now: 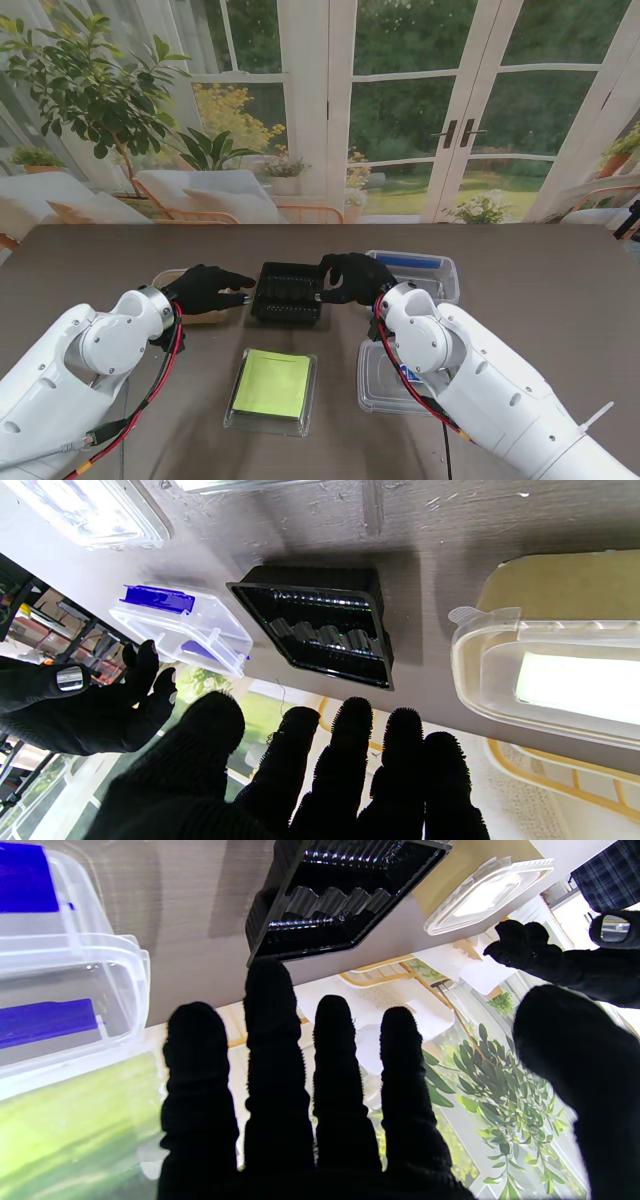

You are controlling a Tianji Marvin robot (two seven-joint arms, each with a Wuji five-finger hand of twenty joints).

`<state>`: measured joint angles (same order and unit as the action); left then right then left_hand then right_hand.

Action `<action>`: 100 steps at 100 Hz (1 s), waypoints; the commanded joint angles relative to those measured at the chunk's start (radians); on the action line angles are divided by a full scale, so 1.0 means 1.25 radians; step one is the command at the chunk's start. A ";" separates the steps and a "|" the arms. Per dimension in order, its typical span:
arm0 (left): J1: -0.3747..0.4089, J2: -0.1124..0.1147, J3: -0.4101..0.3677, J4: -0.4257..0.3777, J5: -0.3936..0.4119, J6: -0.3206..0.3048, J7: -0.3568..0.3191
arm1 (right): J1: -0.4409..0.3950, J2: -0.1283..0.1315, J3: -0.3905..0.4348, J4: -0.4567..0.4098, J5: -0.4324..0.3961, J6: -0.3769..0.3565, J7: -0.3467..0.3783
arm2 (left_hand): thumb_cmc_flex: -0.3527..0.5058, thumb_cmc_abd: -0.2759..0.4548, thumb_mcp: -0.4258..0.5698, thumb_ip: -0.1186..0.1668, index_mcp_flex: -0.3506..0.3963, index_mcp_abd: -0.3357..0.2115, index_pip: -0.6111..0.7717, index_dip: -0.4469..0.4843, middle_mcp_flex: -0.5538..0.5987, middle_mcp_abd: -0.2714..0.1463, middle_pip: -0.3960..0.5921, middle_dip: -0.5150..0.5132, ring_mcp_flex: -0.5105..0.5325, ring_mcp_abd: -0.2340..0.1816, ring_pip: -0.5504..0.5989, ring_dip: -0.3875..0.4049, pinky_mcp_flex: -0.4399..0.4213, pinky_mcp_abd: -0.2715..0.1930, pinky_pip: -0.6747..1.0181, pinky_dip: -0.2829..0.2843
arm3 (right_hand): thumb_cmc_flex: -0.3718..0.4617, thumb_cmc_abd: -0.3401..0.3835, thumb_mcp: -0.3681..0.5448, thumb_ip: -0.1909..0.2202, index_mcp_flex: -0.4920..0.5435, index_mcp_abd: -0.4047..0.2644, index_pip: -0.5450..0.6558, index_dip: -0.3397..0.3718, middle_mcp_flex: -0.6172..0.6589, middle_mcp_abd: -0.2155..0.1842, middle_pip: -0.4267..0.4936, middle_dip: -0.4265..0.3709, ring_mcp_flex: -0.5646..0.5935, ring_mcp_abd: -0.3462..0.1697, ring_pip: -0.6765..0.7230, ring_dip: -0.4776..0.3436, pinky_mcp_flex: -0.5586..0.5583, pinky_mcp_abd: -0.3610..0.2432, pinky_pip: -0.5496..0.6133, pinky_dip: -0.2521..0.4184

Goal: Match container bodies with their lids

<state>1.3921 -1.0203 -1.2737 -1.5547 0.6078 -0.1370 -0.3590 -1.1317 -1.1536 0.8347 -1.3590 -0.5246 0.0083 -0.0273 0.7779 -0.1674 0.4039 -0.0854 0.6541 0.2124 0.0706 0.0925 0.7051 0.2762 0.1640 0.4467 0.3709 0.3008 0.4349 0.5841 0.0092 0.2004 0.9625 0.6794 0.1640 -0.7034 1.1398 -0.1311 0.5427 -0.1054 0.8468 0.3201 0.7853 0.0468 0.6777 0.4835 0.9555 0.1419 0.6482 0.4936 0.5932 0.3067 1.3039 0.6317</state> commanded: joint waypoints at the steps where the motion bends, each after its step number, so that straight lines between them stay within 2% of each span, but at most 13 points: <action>1: 0.005 -0.008 0.007 0.000 0.012 -0.009 -0.008 | -0.006 -0.002 -0.005 0.002 -0.006 -0.006 0.011 | -0.015 -0.019 0.020 0.025 0.006 0.001 0.004 0.003 0.005 0.012 0.007 0.016 0.018 0.013 0.019 0.015 -0.001 -0.001 0.035 0.016 | 0.008 -0.054 0.026 -0.021 0.017 -0.008 0.023 0.022 0.000 -0.027 0.018 0.003 -0.002 -0.018 0.005 0.000 -0.057 -0.018 -0.011 -0.011; 19: 0.000 -0.010 0.032 0.014 0.052 -0.036 0.025 | -0.007 -0.005 -0.011 0.012 -0.010 -0.018 -0.006 | -0.029 -0.043 0.053 0.025 0.022 0.002 0.022 0.012 0.002 0.016 0.018 0.041 0.004 0.003 0.035 0.026 -0.011 -0.011 0.046 0.018 | 0.022 -0.091 0.055 -0.029 0.023 -0.007 0.044 0.032 0.015 -0.032 0.032 0.013 0.014 -0.020 0.019 0.007 -0.045 -0.021 -0.004 -0.007; 33: -0.009 -0.012 0.060 0.034 0.100 -0.062 0.068 | -0.009 -0.008 -0.015 0.020 -0.006 -0.026 -0.015 | -0.048 -0.068 0.104 0.020 0.040 0.003 0.043 0.024 -0.004 0.015 0.034 0.065 -0.003 0.000 0.045 0.033 -0.019 -0.020 0.041 0.015 | 0.018 -0.084 0.060 -0.031 0.023 -0.009 0.047 0.034 0.022 -0.027 0.035 0.016 0.020 -0.020 0.026 0.010 -0.040 -0.020 0.000 -0.006; 34: -0.010 -0.012 0.062 0.035 0.103 -0.064 0.071 | -0.010 -0.008 -0.015 0.020 -0.006 -0.026 -0.015 | -0.035 -0.049 0.037 0.022 0.041 0.003 0.045 0.025 -0.004 0.015 0.034 0.068 -0.004 0.000 0.046 0.033 -0.020 -0.021 0.041 0.014 | 0.019 -0.084 0.060 -0.031 0.023 -0.009 0.047 0.034 0.022 -0.027 0.035 0.016 0.020 -0.021 0.026 0.010 -0.039 -0.021 0.000 -0.006; 35: -0.011 -0.012 0.064 0.037 0.107 -0.066 0.073 | -0.010 -0.008 -0.015 0.021 -0.006 -0.026 -0.016 | -0.019 -0.046 0.009 0.025 0.040 0.003 0.045 0.026 -0.005 0.014 0.034 0.069 -0.004 -0.001 0.046 0.034 -0.020 -0.021 0.041 0.014 | 0.019 -0.084 0.060 -0.031 0.022 -0.008 0.047 0.034 0.022 -0.026 0.035 0.017 0.020 -0.021 0.026 0.010 -0.040 -0.021 0.000 -0.006; 37: -0.013 -0.012 0.068 0.040 0.113 -0.070 0.077 | -0.011 -0.008 -0.016 0.022 -0.005 -0.027 -0.018 | -0.041 -0.071 0.086 0.020 0.042 0.002 0.046 0.029 -0.008 0.013 0.034 0.071 -0.007 -0.003 0.046 0.034 -0.022 -0.022 0.040 0.014 | 0.019 -0.085 0.060 -0.031 0.023 -0.008 0.047 0.034 0.023 -0.025 0.035 0.017 0.021 -0.021 0.026 0.010 -0.039 -0.021 0.001 -0.006; 40: -0.016 -0.012 0.074 0.044 0.122 -0.074 0.082 | -0.012 -0.009 -0.015 0.023 -0.005 -0.029 -0.020 | -0.058 -0.084 0.128 0.019 0.044 0.001 0.048 0.030 -0.013 0.012 0.037 0.074 -0.012 -0.004 0.045 0.035 -0.026 -0.027 0.037 0.012 | 0.018 -0.084 0.061 -0.031 0.022 -0.008 0.047 0.034 0.023 -0.024 0.035 0.017 0.021 -0.020 0.026 0.010 -0.038 -0.020 0.001 -0.006; 65: -0.051 -0.014 0.131 0.084 0.163 -0.089 0.124 | -0.031 -0.008 0.002 0.017 -0.001 -0.035 -0.029 | -0.071 -0.133 0.196 0.008 0.060 0.005 0.059 0.038 -0.040 0.009 0.047 0.082 -0.040 -0.012 0.039 0.037 -0.049 -0.044 0.016 0.009 | 0.014 -0.072 0.058 -0.030 0.017 -0.007 0.041 0.032 0.024 -0.019 0.032 0.017 0.024 -0.018 0.028 0.011 -0.037 -0.018 0.003 -0.005; 75: -0.074 -0.015 0.161 0.106 0.187 -0.095 0.148 | -0.064 0.002 0.032 -0.044 -0.011 -0.017 -0.008 | -0.072 -0.148 0.207 0.006 0.058 0.005 0.058 0.039 -0.055 0.007 0.042 0.078 -0.055 -0.018 0.029 0.033 -0.058 -0.052 0.003 0.004 | 0.012 -0.066 0.055 -0.029 0.015 -0.005 0.034 0.029 0.024 -0.017 0.029 0.016 0.025 -0.019 0.028 0.012 -0.036 -0.018 0.004 -0.006; 100: -0.138 -0.020 0.245 0.167 0.213 -0.079 0.191 | -0.096 0.010 0.070 -0.084 -0.014 -0.009 0.006 | -0.081 -0.184 0.257 -0.002 0.010 0.010 0.039 0.035 -0.097 -0.001 0.033 0.060 -0.085 -0.031 0.002 0.019 -0.063 -0.067 -0.053 -0.017 | 0.010 -0.056 0.052 -0.025 0.019 -0.003 0.028 0.026 0.027 -0.010 0.023 0.013 0.027 -0.016 0.028 0.012 -0.035 -0.015 0.005 -0.006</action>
<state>1.2318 -1.0314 -0.9744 -1.3524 0.8697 -0.2487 -0.1050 -1.2407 -1.1443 0.9158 -1.4535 -0.5399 -0.0024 -0.0352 0.7052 -0.3658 0.6858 -0.0844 0.6873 0.2113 0.1338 0.1337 0.6167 0.2801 0.2091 0.5340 0.2900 0.2758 0.4491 0.6168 -0.0432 0.1556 0.9167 0.6666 0.1756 -0.7476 1.1822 -0.1414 0.5543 -0.1054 0.8828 0.3459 0.8011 0.0402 0.7060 0.4948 0.9673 0.1324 0.6691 0.4947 0.5992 0.3048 1.3039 0.6316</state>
